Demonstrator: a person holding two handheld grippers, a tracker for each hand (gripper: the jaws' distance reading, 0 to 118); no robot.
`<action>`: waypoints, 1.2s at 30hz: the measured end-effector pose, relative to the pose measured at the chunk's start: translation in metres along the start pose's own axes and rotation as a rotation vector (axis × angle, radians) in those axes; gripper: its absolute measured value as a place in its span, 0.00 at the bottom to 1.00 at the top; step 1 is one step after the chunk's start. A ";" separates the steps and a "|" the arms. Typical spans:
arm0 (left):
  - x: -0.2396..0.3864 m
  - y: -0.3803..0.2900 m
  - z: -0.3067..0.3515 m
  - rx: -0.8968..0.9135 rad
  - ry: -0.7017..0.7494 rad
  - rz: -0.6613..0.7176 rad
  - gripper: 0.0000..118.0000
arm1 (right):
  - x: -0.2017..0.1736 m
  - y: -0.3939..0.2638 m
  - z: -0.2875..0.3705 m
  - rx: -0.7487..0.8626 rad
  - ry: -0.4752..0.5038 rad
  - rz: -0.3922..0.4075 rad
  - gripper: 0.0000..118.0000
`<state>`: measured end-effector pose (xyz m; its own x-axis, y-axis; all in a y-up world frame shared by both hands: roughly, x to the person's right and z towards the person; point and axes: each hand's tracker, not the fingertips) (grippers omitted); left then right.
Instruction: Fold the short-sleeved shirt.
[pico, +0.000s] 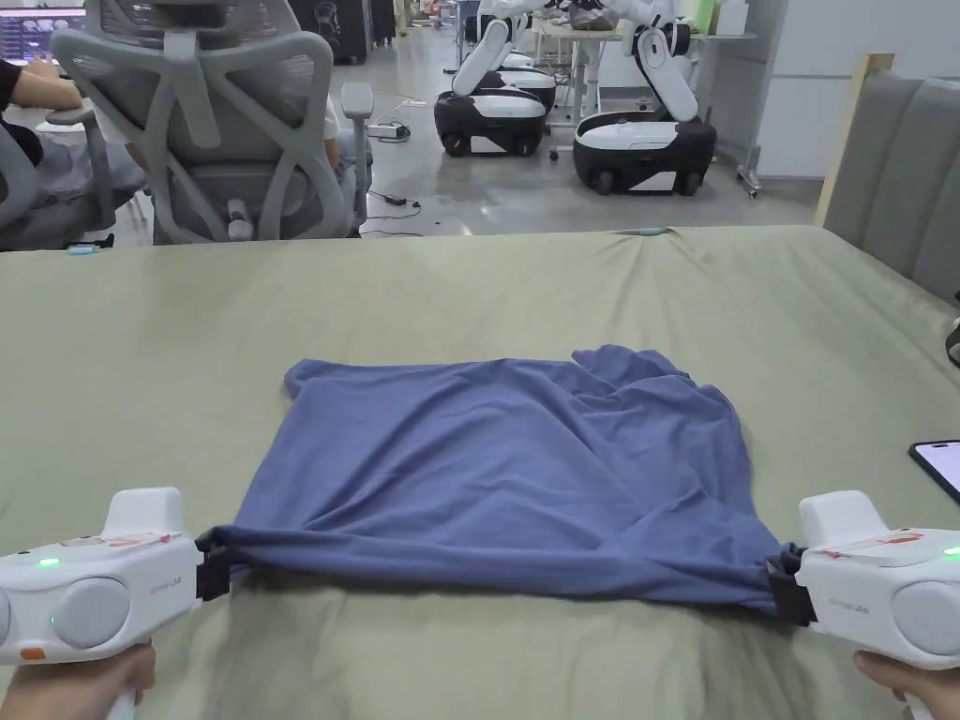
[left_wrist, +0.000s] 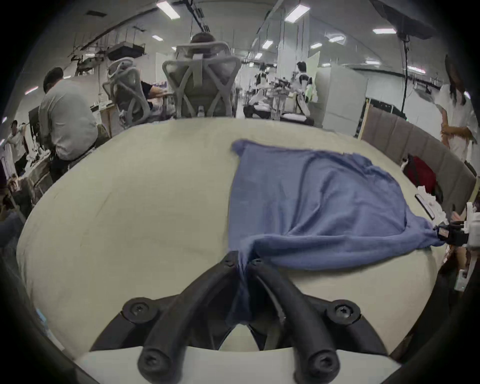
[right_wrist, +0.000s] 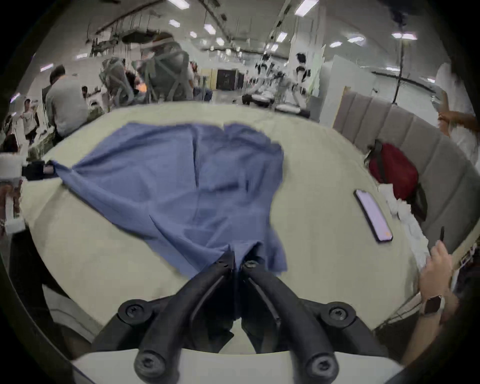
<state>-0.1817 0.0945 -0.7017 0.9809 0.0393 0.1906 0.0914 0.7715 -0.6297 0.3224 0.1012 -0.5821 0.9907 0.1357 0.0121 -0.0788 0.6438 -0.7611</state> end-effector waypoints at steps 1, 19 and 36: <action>0.001 -0.001 -0.004 -0.012 0.007 -0.005 0.02 | -0.002 -0.001 -0.006 -0.027 -0.014 0.020 0.03; 0.027 0.004 0.050 0.111 0.043 -0.013 0.44 | -0.015 -0.001 0.041 0.202 -0.041 -0.119 0.22; 0.023 -0.006 0.015 0.021 0.137 -0.025 0.87 | -0.035 -0.014 0.039 0.227 -0.029 -0.119 0.00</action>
<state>-0.1622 0.1002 -0.6821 0.9928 -0.0656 0.1006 0.1136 0.7844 -0.6097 0.2846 0.1173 -0.5465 0.9911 0.0681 0.1140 0.0121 0.8085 -0.5884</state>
